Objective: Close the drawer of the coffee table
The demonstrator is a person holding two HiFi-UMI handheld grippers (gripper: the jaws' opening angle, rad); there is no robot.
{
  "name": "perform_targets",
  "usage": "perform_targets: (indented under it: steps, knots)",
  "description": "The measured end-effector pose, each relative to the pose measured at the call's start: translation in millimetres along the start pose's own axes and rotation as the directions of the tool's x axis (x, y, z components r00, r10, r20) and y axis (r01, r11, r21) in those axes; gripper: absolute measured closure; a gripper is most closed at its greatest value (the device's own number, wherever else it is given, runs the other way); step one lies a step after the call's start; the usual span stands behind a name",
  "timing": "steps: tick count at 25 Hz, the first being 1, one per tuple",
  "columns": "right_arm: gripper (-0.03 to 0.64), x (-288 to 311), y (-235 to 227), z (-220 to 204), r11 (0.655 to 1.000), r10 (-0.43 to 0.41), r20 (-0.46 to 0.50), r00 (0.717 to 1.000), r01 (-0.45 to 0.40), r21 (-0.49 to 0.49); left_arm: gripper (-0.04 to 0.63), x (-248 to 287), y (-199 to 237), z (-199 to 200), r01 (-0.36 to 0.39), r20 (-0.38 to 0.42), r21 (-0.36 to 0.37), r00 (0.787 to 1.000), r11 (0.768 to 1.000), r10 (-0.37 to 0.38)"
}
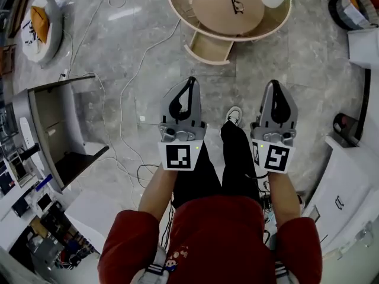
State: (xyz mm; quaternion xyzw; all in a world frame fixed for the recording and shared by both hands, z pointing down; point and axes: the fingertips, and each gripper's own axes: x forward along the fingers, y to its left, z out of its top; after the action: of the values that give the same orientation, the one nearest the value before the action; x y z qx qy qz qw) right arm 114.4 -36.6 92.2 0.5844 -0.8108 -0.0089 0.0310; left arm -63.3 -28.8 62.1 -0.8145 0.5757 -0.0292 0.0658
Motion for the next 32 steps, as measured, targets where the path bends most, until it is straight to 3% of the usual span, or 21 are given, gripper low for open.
perform_targets:
  steps: [10,17,27,32]
  knots:
    - [0.592,16.7,35.2,-232.5,0.998,-0.056,-0.127,0.99,0.059,0.022,0.583,-2.2,-10.3,-227.7,0.062,-0.092,-0.036,0.994,0.997,-0.065]
    - [0.592,32.5,40.5,-362.9,0.998,-0.043,-0.14,0.989,0.047,0.031,0.583,-1.3,-26.3,-382.4,0.021,-0.115,-0.063,0.993,0.998,-0.029]
    - [0.592,74.6,15.9,-519.9,0.996,-0.091,0.013,0.996,0.091,0.01,0.583,7.1,-32.4,-576.6,-0.01,-0.092,-0.01,0.996,1.0,0.009]
    - [0.592,90.3,14.5,-575.1,0.995,-0.095,0.087,0.992,0.098,-0.028,0.583,0.9,-36.9,-634.9,-0.019,-0.076,0.009,0.997,1.0,0.019]
